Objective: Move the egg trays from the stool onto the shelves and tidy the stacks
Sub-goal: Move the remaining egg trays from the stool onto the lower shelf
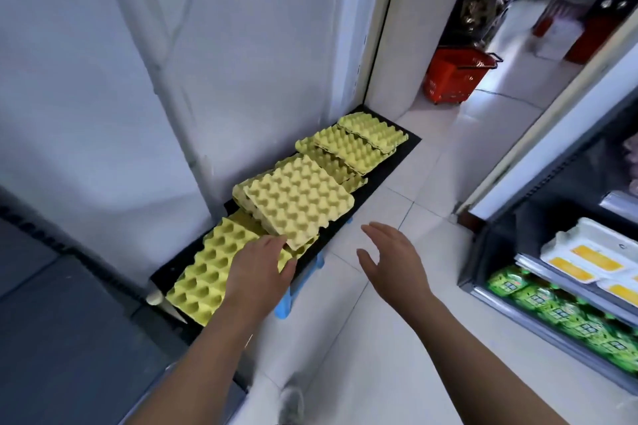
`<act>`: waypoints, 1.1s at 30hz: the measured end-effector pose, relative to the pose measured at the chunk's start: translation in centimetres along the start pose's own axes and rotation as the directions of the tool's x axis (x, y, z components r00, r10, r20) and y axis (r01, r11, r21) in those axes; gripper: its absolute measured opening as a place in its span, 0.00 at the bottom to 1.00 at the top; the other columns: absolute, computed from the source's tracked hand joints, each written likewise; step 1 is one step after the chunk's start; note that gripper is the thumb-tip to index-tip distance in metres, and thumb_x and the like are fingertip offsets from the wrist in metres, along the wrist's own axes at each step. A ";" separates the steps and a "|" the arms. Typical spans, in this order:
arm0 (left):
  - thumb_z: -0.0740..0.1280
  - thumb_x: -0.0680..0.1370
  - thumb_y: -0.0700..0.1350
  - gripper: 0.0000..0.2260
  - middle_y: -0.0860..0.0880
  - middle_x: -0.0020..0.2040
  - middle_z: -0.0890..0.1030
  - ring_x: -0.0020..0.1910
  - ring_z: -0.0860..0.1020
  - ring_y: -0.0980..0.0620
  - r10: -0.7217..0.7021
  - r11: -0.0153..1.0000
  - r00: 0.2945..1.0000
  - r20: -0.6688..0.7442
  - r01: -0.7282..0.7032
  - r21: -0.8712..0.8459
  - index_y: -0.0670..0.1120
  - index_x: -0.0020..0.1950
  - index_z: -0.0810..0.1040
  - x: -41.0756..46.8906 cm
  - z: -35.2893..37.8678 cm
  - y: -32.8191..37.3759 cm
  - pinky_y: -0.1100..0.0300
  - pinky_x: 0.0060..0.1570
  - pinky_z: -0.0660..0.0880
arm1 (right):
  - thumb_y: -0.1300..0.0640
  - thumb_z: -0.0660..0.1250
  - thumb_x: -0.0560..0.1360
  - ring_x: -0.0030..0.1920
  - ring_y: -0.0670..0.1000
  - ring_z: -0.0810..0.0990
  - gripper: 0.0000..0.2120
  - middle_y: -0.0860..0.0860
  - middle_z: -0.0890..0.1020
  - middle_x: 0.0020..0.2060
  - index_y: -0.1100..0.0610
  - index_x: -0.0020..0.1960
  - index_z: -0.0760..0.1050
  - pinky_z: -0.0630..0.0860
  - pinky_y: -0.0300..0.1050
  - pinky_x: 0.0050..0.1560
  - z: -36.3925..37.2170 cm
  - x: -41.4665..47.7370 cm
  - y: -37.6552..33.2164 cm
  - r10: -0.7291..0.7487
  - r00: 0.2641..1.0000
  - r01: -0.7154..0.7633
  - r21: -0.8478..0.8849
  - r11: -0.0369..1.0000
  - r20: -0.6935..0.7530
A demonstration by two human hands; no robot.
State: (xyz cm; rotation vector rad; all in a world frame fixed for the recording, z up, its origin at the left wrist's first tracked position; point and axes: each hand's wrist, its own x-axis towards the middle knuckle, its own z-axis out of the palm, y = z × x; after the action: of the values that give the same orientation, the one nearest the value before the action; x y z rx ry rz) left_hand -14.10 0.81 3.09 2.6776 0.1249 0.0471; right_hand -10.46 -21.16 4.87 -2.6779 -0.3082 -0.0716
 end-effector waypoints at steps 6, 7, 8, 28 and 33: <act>0.64 0.79 0.52 0.20 0.50 0.63 0.77 0.62 0.73 0.48 -0.055 0.998 0.996 0.075 0.054 0.019 0.47 0.69 0.72 7.2 2.8 -0.2 0.57 0.59 0.69 | 0.55 0.66 0.76 0.67 0.53 0.70 0.21 0.52 0.74 0.66 0.55 0.68 0.72 0.62 0.42 0.67 2.2 8.0 3.4 0.023 0.995 -0.025 0.015 1.000 0.094; 0.63 0.79 0.53 0.20 0.50 0.64 0.76 0.63 0.73 0.49 -0.072 0.997 0.993 0.090 0.070 0.026 0.48 0.70 0.71 8.3 3.4 -0.3 0.57 0.60 0.68 | 0.54 0.65 0.77 0.68 0.53 0.69 0.21 0.52 0.74 0.67 0.55 0.69 0.71 0.61 0.42 0.68 2.7 9.4 4.1 0.015 0.993 -0.016 0.009 1.000 0.116; 0.62 0.79 0.53 0.21 0.51 0.65 0.75 0.64 0.72 0.49 -0.097 0.995 0.989 0.108 0.094 0.031 0.48 0.71 0.70 9.4 4.1 -0.4 0.58 0.61 0.67 | 0.54 0.64 0.77 0.68 0.52 0.69 0.21 0.51 0.73 0.67 0.55 0.69 0.71 0.61 0.42 0.68 3.2 10.8 4.7 0.006 0.990 -0.006 0.003 1.000 0.141; 0.72 0.72 0.52 0.38 0.48 0.72 0.60 0.69 0.64 0.44 -0.707 0.646 0.625 0.330 0.761 -0.057 0.51 0.77 0.55 22.9 20.6 -4.4 0.50 0.64 0.67 | 0.51 0.67 0.75 0.70 0.57 0.63 0.29 0.58 0.63 0.71 0.52 0.72 0.62 0.65 0.48 0.63 19.1 33.4 18.2 -0.053 0.793 0.080 -0.018 0.997 0.606; 0.76 0.70 0.51 0.48 0.46 0.73 0.52 0.70 0.62 0.40 -0.745 0.557 0.541 0.390 0.827 -0.082 0.54 0.78 0.45 23.8 24.3 -6.7 0.46 0.65 0.68 | 0.45 0.69 0.73 0.74 0.58 0.57 0.39 0.61 0.53 0.75 0.48 0.76 0.52 0.62 0.50 0.69 24.0 34.5 20.5 0.006 0.739 0.042 -0.056 0.998 0.673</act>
State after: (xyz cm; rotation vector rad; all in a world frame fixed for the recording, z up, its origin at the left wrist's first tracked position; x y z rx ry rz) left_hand 10.33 -1.71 -21.38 2.0748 1.1496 -0.6135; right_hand 27.80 -21.76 -21.95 -2.6648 -0.5571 0.9269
